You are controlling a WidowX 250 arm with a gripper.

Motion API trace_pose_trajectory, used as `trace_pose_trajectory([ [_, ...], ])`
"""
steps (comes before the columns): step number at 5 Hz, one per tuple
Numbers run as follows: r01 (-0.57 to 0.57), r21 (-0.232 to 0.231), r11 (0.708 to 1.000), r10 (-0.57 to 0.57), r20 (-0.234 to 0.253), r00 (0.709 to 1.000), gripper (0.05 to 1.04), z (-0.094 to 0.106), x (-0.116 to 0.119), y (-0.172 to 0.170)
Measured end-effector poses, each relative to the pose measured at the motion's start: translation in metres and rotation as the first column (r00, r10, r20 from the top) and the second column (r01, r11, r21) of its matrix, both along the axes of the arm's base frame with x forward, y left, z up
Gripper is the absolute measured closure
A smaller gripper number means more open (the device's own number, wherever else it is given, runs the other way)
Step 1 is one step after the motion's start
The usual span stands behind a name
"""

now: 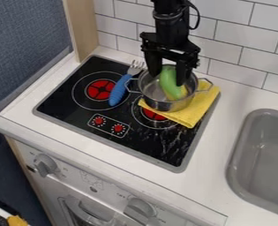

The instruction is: Doing something in the pot.

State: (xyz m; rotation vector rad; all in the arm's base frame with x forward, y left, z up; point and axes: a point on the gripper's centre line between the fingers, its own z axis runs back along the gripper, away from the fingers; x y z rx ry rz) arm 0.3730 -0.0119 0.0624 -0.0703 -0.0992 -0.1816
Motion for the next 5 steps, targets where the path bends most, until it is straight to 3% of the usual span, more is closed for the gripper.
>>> trace_pose_trajectory([
  [1,0.005,0.008,1.000,-0.005,-0.004,1.000,0.080,0.001,-0.001,-0.003],
  [2,-0.007,0.002,1.000,0.007,0.088,0.996,0.083,0.042,0.000,-0.005],
  [3,-0.004,-0.001,1.000,0.004,0.143,0.990,0.083,0.063,0.001,-0.008],
  [5,0.019,0.011,1.000,-0.021,0.146,0.989,0.083,0.063,0.001,-0.008],
])
